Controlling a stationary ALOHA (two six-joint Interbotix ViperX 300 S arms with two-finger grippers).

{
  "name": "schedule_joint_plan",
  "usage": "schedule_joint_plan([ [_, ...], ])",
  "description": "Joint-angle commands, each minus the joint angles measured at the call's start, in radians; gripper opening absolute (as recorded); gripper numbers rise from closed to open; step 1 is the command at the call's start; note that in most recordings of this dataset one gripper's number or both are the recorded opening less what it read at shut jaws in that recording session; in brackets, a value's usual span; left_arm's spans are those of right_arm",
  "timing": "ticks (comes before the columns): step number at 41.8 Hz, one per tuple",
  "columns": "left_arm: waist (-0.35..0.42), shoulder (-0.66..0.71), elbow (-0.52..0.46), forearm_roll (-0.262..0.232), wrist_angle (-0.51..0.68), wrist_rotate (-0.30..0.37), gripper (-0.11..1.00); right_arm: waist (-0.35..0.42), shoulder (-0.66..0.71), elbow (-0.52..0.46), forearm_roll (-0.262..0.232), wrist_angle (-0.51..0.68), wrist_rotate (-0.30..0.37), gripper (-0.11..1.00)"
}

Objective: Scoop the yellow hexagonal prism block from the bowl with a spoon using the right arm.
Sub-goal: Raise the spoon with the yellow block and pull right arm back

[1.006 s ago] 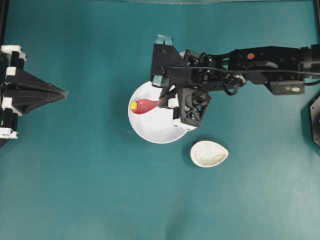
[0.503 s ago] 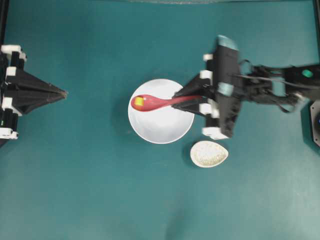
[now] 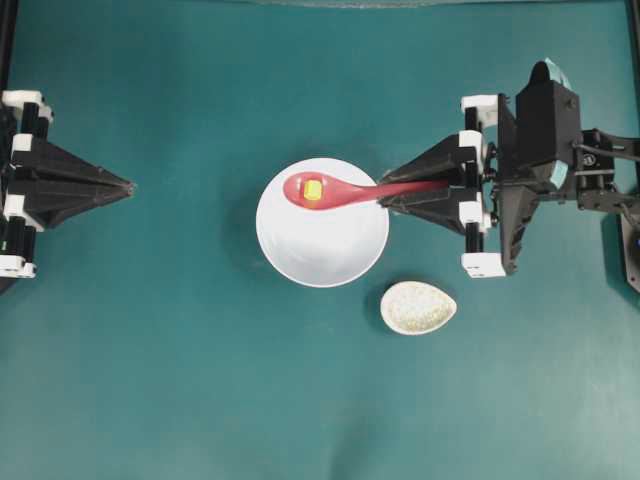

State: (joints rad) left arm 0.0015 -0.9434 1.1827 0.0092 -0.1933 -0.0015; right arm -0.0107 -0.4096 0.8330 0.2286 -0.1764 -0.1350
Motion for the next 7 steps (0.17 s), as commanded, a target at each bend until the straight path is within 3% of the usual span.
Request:
schedule_joint_plan([
  [1, 0.000, 0.008, -0.012, 0.003, -0.005, 0.003, 0.00, 0.003, -0.012, -0.014, -0.003, -0.012, 0.000, 0.23],
  [7, -0.002, 0.008, -0.012, 0.003, -0.005, 0.008, 0.00, 0.003, -0.012, -0.014, -0.002, -0.006, 0.005, 0.23],
])
